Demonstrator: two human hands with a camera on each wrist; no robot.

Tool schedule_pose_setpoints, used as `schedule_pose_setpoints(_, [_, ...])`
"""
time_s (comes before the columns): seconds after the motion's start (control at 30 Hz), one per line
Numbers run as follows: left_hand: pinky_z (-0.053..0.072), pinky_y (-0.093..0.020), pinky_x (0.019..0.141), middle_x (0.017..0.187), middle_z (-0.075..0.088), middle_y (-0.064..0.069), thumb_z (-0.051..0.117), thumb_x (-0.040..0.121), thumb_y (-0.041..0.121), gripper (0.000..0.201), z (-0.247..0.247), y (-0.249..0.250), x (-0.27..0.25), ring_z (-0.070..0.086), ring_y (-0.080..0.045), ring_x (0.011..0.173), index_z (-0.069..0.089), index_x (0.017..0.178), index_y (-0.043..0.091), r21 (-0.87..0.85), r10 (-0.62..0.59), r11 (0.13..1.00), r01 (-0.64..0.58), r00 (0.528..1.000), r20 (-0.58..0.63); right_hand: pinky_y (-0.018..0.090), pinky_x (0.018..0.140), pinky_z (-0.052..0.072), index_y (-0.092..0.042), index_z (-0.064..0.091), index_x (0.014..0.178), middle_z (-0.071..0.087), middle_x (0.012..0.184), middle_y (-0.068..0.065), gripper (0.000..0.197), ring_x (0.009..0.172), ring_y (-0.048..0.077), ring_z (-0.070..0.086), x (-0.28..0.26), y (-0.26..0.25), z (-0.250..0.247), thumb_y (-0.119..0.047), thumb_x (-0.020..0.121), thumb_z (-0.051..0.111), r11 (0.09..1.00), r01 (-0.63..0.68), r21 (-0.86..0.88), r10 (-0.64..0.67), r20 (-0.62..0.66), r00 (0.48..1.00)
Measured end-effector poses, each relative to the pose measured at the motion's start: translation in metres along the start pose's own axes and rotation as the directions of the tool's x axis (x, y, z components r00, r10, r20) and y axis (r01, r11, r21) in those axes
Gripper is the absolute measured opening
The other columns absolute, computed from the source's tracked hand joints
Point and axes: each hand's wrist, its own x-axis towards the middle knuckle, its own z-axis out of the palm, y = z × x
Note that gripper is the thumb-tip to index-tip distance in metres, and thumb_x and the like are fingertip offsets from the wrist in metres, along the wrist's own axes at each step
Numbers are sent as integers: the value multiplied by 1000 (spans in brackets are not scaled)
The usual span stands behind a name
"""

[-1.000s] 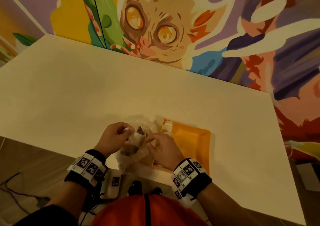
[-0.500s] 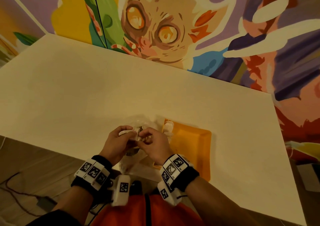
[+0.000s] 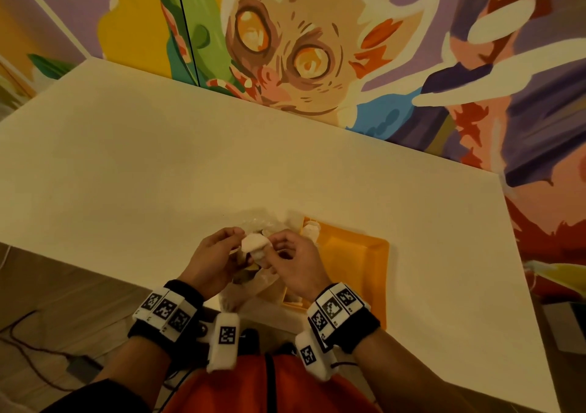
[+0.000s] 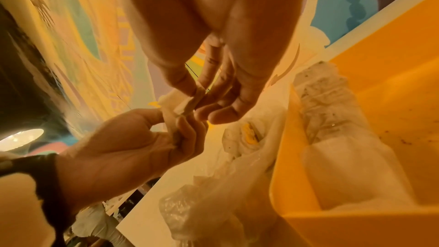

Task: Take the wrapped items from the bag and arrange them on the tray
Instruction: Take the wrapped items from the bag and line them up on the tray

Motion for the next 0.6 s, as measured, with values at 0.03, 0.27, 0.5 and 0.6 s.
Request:
schedule_pose_setpoints(0.03, [53, -32, 57, 93, 61, -19, 54, 96, 8, 7, 1, 1, 0, 55, -28, 67, 60, 93, 6, -14, -1, 1000, 1, 1000, 3, 36, 70, 59, -17, 68, 92, 69, 82, 2, 4, 72, 18, 67, 0, 0, -2, -18, 89, 67, 1000, -6, 16, 6, -2, 1000])
schedule_pose_setpoints(0.27, [48, -28, 60, 84, 65, -10, 66, 89, 22, 24, 11, 2, -3, 58, -19, 69, 69, 105, 3, 307, 66, 945, -109, 987, 146, 34, 65, 59, -12, 66, 89, 67, 72, 3, 3, 59, 14, 64, 0, 4, -13, -14, 91, 65, 997, -32, 68, 36, -54, 998])
schedule_pose_setpoints(0.5, [50, -19, 62, 73, 71, 5, 72, 86, 18, 5, 27, 3, 5, 62, -4, 63, 75, 89, 15, 653, 410, 593, -470, 875, 258, 27, 76, 56, -19, 69, 101, 71, 96, -4, 17, 86, 13, 68, 6, 18, -24, -28, 86, 70, 998, 20, -66, -24, -57, 998])
schedule_pose_setpoints(0.6, [52, -22, 68, 80, 72, 9, 74, 84, 28, 8, 32, 3, 11, 66, -6, 73, 75, 89, 22, 716, 400, 499, -489, 862, 311, 26, 71, 55, -20, 72, 95, 71, 92, -3, 12, 81, 12, 67, 8, 18, -32, -30, 88, 69, 989, 48, -143, -65, -114, 991])
